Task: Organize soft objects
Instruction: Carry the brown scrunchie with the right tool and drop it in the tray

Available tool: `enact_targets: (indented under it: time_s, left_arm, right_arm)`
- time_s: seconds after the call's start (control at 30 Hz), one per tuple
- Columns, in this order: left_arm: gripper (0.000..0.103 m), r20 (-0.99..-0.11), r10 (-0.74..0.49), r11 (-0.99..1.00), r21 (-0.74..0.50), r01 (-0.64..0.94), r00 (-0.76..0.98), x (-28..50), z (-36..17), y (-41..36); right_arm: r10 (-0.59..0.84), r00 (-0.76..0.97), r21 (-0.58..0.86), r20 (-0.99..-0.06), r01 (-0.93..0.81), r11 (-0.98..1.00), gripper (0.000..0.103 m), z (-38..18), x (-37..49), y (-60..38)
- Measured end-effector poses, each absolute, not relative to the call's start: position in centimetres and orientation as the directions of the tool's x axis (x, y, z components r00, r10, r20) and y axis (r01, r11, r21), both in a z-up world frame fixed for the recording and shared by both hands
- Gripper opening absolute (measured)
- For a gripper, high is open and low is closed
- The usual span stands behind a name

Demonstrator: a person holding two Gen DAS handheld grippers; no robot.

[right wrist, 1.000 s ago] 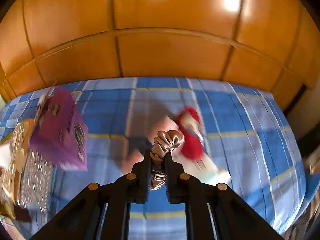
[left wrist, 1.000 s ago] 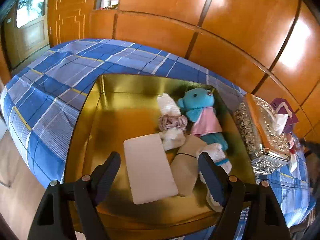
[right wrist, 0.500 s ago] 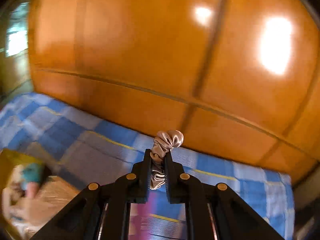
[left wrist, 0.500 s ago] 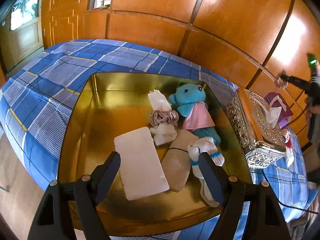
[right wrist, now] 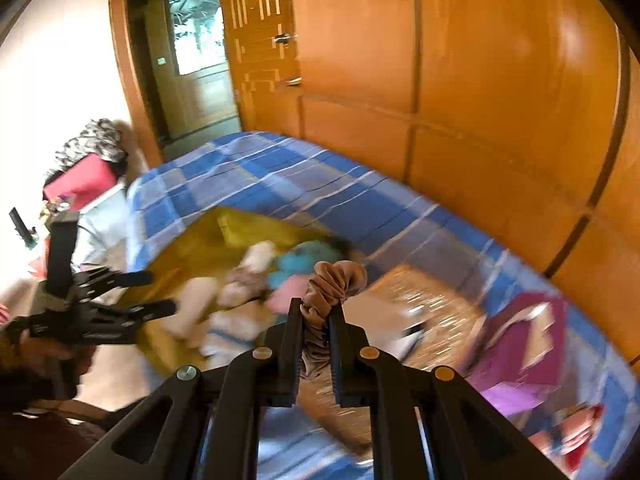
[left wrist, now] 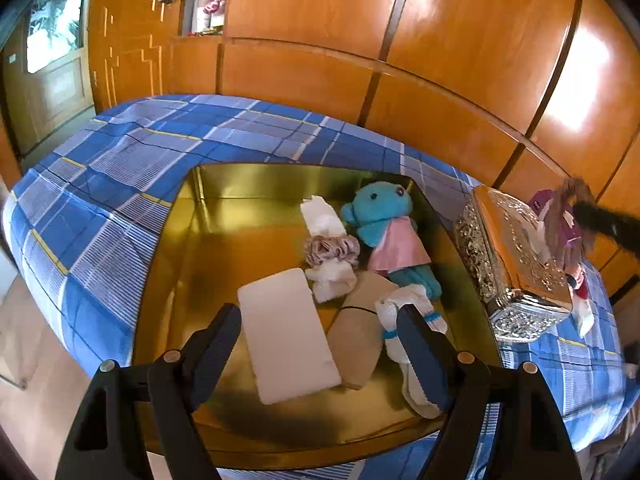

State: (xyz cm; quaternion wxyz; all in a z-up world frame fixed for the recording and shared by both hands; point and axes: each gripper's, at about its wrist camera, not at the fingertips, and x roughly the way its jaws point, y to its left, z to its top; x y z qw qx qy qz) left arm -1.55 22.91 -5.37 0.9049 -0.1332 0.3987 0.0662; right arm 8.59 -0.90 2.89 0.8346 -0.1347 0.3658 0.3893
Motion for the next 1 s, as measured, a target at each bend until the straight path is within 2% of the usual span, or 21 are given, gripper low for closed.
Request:
enact_targets:
  time_s: [0.27, 0.4, 0.47, 0.5, 0.73, 1.0]
  left_arm:
    - [0.082, -0.724, 0.111, 0.931, -0.163, -0.326, 0.681, -2.4, -4.5, 25.9]
    - [0.082, -0.724, 0.129, 0.92, -0.167, -0.354, 0.677, -2.5, -4.7, 27.0]
    - [0.082, -0.724, 0.134, 0.918, -0.167, -0.36, 0.677, -2.6, -4.7, 27.2]
    - [0.082, -0.723, 0.135, 0.918, -0.167, -0.361, 0.678, -2.6, -4.7, 27.3]
    - [0.082, -0.712, 0.138, 0.924, -0.158, -0.348, 0.688, -2.6, -4.6, 27.0]
    - [0.083, -0.695, 0.14, 0.943, -0.123, -0.309, 0.705, -2.6, -3.7, 25.3]
  right_arm:
    - [0.572, 0.284, 0.141, -0.769, -0.798, 0.586, 0.01, -2.2, 5.1, 4.9]
    - [0.609, 0.26, 0.203, -0.749, -0.785, 0.585, 0.013, -3.2, 5.9, 8.6]
    - [0.637, 0.236, 0.253, -0.734, -0.776, 0.579, 0.033, -3.7, 6.9, 10.0]
    - [0.631, 0.242, 0.255, -0.737, -0.765, 0.592, 0.035, -4.0, 7.3, 10.5]
    - [0.558, 0.289, 0.215, -0.778, -0.712, 0.668, 0.041, -5.7, 7.7, 10.1]
    - [0.534, 0.405, 0.107, -0.742, -0.715, 0.691, 0.041, -4.1, 4.3, 7.2]
